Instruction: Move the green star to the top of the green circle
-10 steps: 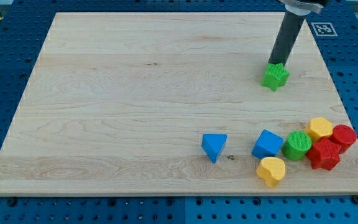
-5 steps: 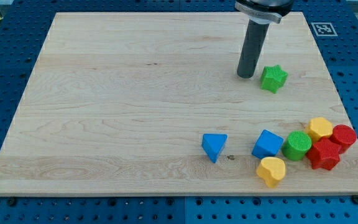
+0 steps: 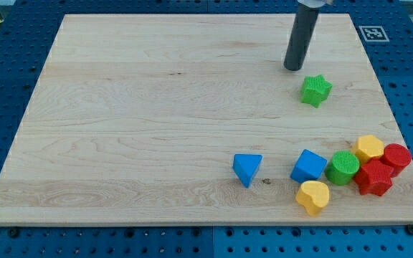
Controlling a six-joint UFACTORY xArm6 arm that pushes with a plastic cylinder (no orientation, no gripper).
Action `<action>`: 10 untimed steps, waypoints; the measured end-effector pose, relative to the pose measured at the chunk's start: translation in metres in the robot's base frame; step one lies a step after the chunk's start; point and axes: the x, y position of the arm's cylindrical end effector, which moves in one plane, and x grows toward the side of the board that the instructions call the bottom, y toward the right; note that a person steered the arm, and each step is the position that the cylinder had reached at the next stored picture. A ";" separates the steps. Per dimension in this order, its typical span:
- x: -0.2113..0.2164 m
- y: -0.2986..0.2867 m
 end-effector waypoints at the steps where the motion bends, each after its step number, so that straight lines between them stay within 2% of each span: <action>1: 0.021 0.008; 4: 0.160 0.008; 5: 0.192 0.008; 9: 0.207 0.007; 10: 0.182 0.009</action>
